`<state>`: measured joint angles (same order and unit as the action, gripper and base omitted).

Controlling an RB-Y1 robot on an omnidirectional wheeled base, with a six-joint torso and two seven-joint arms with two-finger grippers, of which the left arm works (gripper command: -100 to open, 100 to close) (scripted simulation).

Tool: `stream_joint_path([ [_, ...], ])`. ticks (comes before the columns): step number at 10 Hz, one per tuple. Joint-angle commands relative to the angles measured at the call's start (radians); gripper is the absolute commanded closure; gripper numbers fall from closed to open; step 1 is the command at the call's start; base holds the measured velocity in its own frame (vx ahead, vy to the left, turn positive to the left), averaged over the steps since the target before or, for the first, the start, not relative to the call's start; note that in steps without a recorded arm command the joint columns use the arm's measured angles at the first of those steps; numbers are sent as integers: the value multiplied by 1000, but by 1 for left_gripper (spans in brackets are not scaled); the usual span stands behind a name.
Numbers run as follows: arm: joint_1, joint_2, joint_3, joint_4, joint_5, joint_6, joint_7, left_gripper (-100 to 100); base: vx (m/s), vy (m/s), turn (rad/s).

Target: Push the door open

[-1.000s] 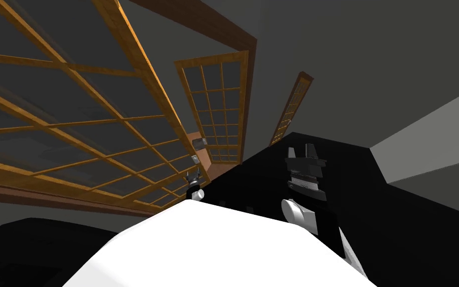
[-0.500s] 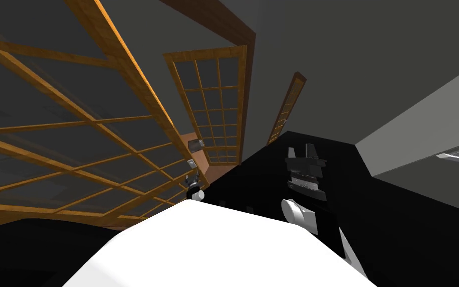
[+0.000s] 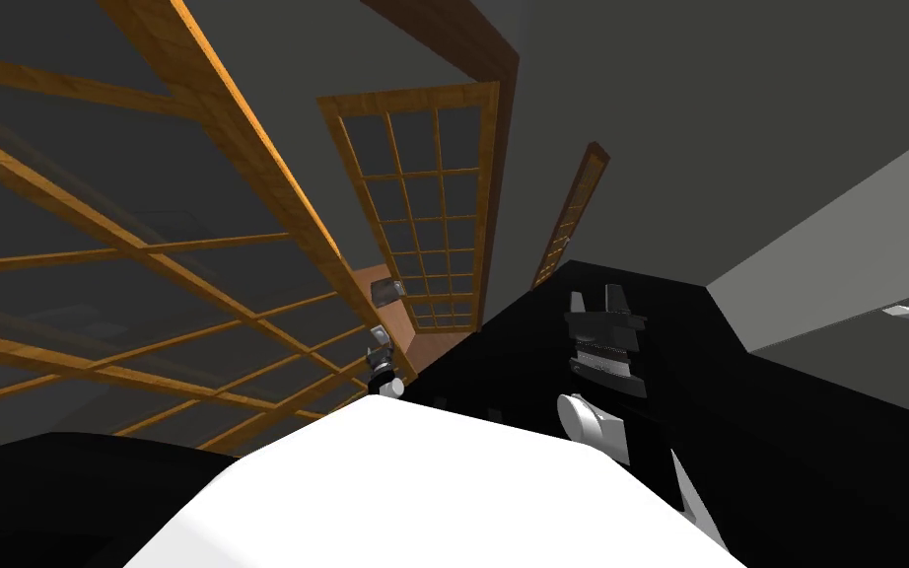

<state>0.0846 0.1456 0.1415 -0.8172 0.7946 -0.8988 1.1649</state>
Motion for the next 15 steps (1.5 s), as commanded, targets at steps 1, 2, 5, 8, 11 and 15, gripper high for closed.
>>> stream_joint_path([
  [1,3,0,1,2,1,-3,3,-100,136,165,-27],
  [2,4,1,2,6,2,-7,6,-100,161,131,-32],
  [5,4,1,3,9,3,-9,7,-100,102,101,-16],
  [8,4,1,3,9,3,-9,7,100,-15,-18,3],
  [11,4,1,3,9,3,-9,7,100,0,0,0],
  [15,-3,5,48,26,38,-20,-9,100,129,72,-25],
])
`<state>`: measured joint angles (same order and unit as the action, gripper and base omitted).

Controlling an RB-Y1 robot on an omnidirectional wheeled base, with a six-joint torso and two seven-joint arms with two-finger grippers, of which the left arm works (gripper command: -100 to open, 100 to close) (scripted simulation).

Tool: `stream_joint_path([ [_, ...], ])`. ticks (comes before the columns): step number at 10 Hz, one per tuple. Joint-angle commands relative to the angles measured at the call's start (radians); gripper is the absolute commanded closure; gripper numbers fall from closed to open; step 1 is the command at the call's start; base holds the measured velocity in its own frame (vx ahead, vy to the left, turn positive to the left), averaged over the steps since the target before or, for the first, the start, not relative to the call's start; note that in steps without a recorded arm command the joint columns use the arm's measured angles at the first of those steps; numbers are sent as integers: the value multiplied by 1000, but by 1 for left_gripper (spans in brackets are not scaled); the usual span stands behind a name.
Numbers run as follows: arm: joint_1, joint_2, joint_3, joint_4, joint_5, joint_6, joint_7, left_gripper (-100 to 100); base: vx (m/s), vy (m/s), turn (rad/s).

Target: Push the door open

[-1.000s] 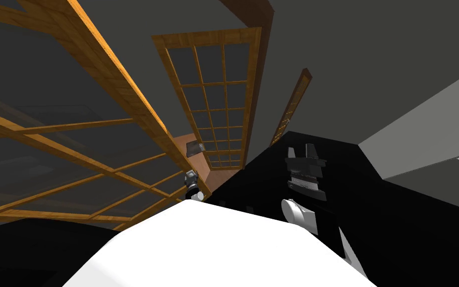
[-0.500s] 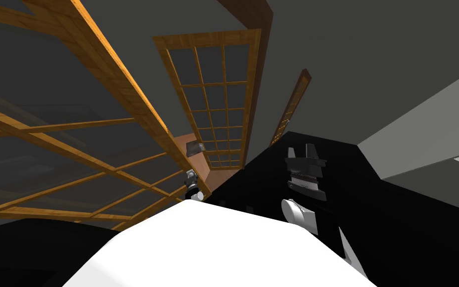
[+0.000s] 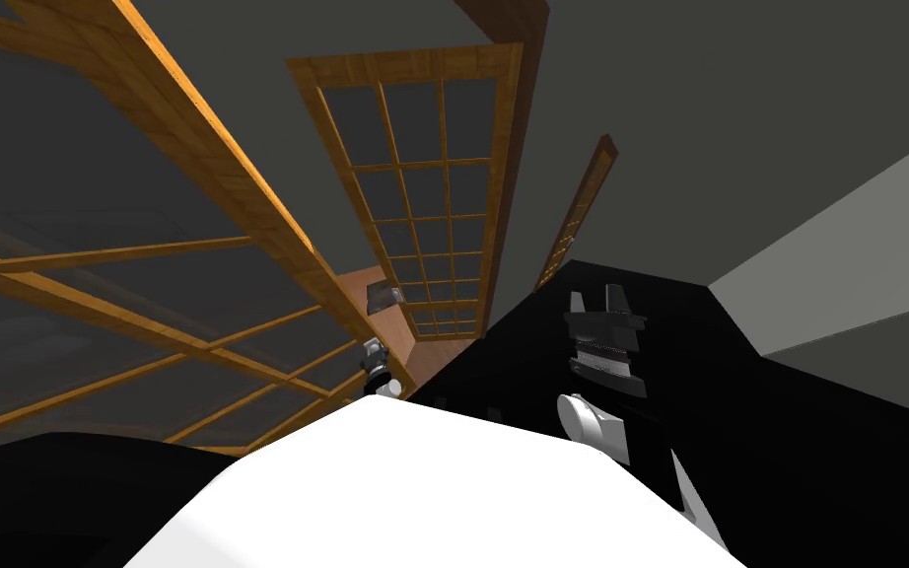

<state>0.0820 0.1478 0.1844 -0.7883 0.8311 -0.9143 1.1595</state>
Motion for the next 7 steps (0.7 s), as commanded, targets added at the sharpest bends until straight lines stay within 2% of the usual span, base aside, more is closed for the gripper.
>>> stream_joint_path([
  [1,-5,5,28,5,20,-12,-13,100,132,87,-33],
  [5,-14,8,85,25,64,-29,-34,100,153,118,-34],
  [6,-14,8,85,25,64,-29,-34,100,124,100,-22],
  [7,-17,9,106,33,80,-35,-41,100,120,84,-21],
])
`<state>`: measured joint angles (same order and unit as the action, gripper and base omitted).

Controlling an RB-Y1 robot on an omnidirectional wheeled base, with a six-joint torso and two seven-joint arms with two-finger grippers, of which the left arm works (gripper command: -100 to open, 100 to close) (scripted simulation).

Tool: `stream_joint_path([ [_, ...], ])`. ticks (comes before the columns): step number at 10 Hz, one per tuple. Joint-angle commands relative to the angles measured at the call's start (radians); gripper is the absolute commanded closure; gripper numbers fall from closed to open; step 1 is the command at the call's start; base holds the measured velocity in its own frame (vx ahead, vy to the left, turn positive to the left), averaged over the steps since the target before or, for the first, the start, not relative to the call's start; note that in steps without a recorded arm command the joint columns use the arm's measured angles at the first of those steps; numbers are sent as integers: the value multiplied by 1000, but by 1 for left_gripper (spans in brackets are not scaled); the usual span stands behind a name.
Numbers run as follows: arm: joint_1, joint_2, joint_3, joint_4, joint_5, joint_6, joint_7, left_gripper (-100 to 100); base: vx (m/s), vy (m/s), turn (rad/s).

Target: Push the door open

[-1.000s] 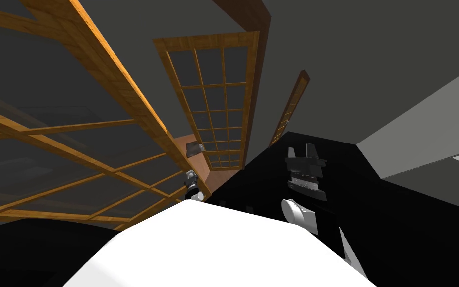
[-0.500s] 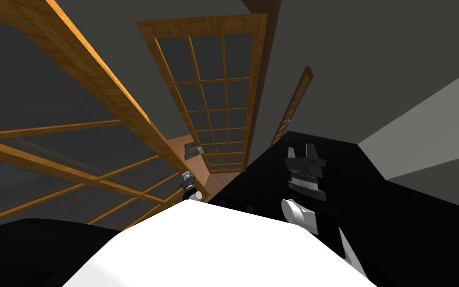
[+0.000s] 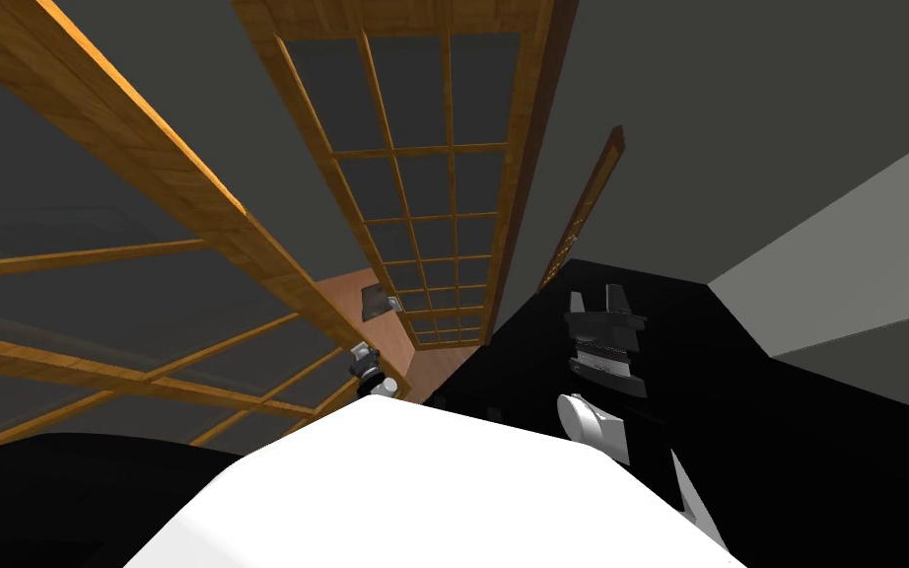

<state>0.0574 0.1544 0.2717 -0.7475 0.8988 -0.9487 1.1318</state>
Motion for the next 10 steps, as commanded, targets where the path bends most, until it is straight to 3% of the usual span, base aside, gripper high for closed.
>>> stream_joint_path([
  [1,6,3,29,-4,21,-4,-18,100,101,99,-30],
  [10,-13,10,150,39,116,-40,-63,100,124,106,-24],
])
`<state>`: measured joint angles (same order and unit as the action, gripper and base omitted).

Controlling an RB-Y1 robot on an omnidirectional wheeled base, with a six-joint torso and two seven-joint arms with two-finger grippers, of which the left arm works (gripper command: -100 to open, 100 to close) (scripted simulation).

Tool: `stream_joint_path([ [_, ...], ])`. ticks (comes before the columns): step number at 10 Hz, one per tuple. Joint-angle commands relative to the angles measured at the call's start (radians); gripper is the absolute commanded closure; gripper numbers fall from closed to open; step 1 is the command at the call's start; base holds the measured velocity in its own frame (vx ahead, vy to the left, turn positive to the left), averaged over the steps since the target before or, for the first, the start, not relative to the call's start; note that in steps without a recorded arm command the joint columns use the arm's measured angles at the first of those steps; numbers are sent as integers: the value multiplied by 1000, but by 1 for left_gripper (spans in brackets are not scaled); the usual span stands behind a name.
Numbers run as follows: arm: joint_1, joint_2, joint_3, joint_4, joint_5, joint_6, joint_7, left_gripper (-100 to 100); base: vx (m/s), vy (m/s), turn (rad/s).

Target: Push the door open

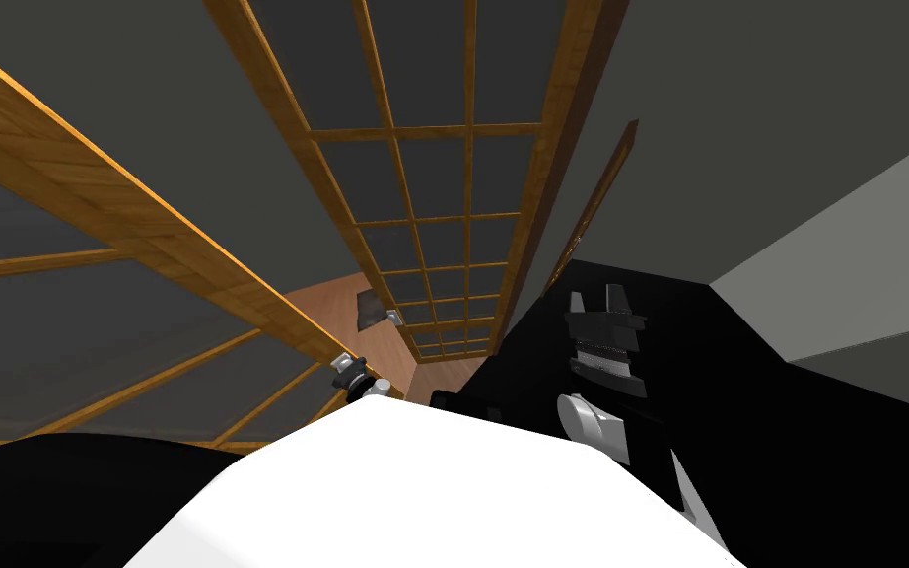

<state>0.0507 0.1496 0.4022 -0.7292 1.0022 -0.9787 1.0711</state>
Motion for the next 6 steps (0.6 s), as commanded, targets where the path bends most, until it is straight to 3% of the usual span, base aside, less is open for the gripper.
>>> stream_joint_path([
  [1,-8,15,28,23,19,-13,-5,100,134,103,3],
  [5,-17,18,86,44,64,-30,-27,100,145,123,-14],
  [6,-23,17,73,54,55,-28,-20,100,69,62,15],
])
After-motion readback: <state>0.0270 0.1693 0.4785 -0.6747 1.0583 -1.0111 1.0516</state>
